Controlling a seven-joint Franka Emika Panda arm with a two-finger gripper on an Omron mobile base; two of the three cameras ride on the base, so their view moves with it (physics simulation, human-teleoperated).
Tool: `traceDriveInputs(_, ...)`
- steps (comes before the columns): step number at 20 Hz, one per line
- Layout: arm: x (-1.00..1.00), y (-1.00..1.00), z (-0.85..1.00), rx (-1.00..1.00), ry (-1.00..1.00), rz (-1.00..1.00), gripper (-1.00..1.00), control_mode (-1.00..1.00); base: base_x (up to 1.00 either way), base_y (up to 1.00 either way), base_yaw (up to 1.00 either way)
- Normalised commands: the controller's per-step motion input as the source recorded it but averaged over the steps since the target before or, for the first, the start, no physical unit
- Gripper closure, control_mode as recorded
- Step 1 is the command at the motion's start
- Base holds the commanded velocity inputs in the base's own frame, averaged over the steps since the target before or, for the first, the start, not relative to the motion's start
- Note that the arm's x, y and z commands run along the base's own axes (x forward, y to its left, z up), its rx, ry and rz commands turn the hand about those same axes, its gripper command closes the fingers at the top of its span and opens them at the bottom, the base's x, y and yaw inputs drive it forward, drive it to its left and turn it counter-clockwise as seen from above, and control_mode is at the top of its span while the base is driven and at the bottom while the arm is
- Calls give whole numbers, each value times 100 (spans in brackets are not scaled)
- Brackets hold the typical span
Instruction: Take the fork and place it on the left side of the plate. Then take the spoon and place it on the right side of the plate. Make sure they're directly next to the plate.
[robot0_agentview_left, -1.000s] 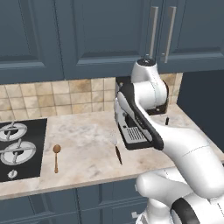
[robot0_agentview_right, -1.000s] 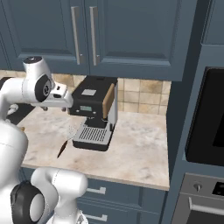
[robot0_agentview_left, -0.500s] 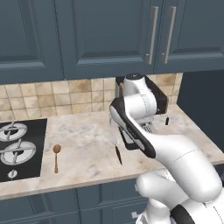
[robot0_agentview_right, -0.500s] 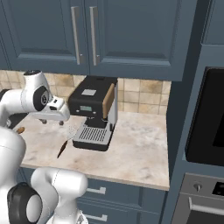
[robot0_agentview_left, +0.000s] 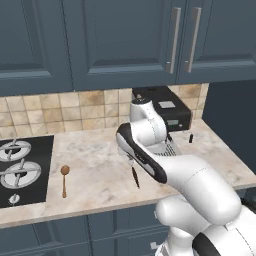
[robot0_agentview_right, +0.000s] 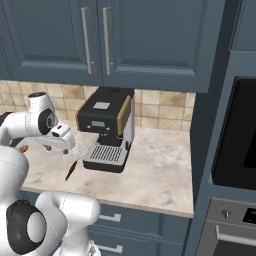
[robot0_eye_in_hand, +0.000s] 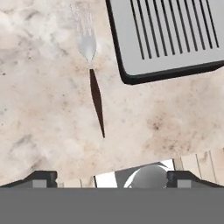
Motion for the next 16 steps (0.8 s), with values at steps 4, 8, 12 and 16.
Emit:
traceDriveInputs(4, 21, 17, -45, 0, 0, -11, -100, -100, 0, 0, 0)
traceDriveInputs(8, 34, 1, -41, 0, 0, -8, -100, -100, 0, 0, 0)
traceDriveInputs(12, 33, 0, -40, 0, -1, -3, -100, -100, 0, 0, 0)
traceDriveInputs(16, 29, 0, -42, 0, -3, 0, -100, -100, 0, 0, 0)
